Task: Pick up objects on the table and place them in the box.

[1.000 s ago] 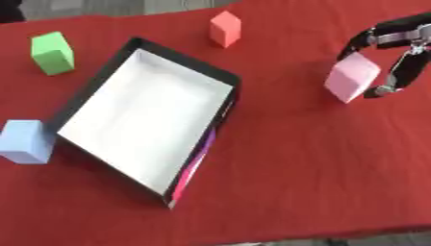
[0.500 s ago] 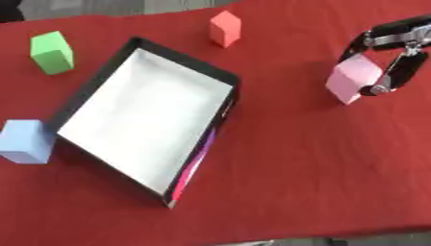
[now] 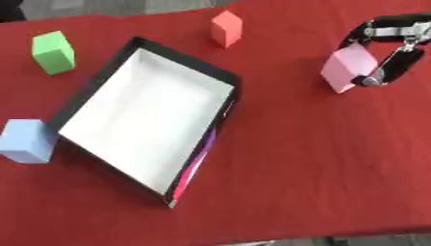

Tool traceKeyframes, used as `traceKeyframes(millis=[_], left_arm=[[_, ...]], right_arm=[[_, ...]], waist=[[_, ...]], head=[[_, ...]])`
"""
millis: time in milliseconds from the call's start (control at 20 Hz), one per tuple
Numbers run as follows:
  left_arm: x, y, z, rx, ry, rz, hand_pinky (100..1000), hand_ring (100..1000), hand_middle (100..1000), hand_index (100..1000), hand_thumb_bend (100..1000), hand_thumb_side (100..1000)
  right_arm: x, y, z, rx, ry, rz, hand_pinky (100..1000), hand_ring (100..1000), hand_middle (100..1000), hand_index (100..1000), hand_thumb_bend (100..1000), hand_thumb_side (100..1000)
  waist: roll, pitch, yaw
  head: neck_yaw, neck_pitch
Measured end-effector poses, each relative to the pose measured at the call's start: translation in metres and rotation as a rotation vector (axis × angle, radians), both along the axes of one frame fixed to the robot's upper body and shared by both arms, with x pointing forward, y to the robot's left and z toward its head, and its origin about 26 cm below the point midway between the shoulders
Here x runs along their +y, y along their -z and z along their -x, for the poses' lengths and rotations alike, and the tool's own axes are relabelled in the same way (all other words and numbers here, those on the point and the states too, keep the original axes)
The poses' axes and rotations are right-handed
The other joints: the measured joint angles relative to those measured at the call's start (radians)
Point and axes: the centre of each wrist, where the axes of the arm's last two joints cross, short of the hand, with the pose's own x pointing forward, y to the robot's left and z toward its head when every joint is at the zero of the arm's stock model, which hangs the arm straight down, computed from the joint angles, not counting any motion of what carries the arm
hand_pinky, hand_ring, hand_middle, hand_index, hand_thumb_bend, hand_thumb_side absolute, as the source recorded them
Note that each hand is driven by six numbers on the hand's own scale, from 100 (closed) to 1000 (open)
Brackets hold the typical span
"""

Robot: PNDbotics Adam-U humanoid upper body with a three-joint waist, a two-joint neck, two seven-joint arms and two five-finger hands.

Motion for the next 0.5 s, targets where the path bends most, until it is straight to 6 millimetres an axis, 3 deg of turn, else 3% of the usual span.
traceKeyframes(millis=[200, 500], left_arm=[[0.000, 0.000, 0.000, -0.002, -0.002, 0.000, 907, 640, 725, 819, 140, 794], [0.004, -0.002, 0.001, -0.008, -0.015, -0.012, 906, 645, 729, 822, 149, 779]], right_arm=[[0.028, -0.042, 0.002, -0.171, -0.064, -0.047, 812, 651, 412, 488, 100, 100], [0.097, -0.115, 0.006, -0.365, -0.250, -0.093, 786, 631, 428, 515, 111, 100]], waist=[[0.000, 0.000, -0.001], [-0.015, -0.014, -0.006]], head=[[0.006, 0.000], [0.006, 0.000]])
